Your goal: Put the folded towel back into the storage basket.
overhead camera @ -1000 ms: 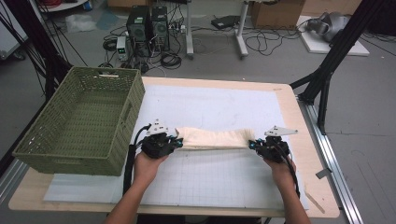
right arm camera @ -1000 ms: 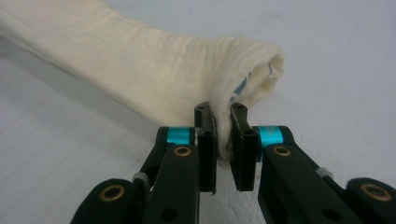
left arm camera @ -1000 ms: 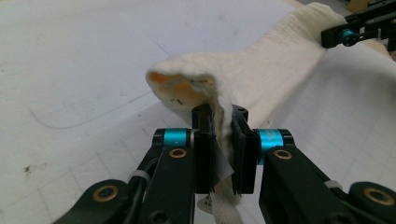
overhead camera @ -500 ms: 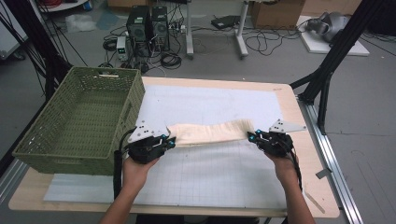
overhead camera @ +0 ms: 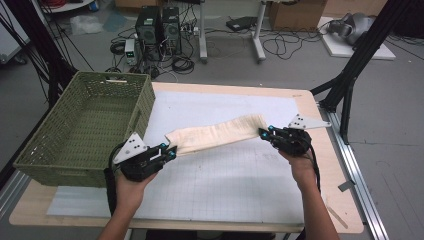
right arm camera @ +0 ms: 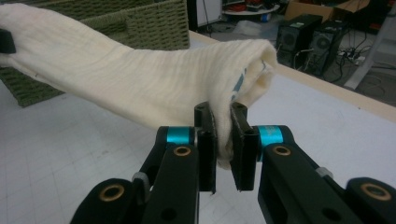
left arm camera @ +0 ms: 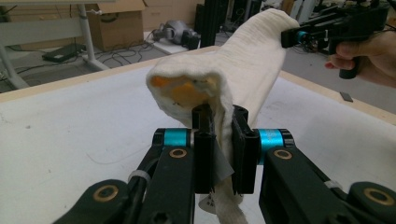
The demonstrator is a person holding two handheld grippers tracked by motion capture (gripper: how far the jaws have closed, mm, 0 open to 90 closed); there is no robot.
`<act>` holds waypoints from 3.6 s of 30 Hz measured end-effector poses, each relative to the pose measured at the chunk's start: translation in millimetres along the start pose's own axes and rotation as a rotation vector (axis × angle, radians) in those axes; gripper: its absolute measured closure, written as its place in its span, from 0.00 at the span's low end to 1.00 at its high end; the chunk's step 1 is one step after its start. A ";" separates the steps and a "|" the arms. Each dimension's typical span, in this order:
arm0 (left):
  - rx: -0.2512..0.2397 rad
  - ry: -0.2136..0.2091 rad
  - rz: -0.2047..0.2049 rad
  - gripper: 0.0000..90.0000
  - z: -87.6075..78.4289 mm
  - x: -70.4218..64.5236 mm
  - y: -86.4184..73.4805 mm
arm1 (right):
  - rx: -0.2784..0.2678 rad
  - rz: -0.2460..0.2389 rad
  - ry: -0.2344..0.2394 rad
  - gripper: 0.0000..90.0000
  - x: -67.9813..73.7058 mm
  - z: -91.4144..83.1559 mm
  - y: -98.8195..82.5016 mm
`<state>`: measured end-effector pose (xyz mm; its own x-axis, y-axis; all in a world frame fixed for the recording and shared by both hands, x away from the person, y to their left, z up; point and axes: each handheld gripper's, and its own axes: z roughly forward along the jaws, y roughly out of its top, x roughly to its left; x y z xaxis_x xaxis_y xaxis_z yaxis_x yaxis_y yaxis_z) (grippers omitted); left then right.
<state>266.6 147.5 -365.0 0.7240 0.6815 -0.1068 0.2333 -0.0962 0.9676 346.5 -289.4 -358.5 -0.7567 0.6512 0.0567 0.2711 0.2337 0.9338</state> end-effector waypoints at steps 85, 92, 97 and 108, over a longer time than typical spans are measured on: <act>-0.192 0.405 -0.067 0.91 -175.9 62.0 13.4 | -0.002 -0.202 0.190 0.91 109.1 284.6 222.7; -0.154 0.463 -0.087 0.90 -175.8 68.4 7.6 | 0.029 -0.200 0.175 0.91 120.8 314.4 224.7; -0.107 0.525 -0.067 0.90 -176.0 71.7 5.0 | 0.060 -0.187 0.154 0.91 123.2 330.4 220.8; -0.074 0.653 -0.221 0.45 -186.9 89.7 -3.3 | 0.120 -0.188 0.104 0.62 145.3 368.0 215.9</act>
<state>209.5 344.5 -335.0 0.1201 0.9787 -0.1663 0.2683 0.1293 0.9546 514.0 121.3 -278.7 -0.8562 0.5115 -0.0722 0.1836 0.4320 0.8830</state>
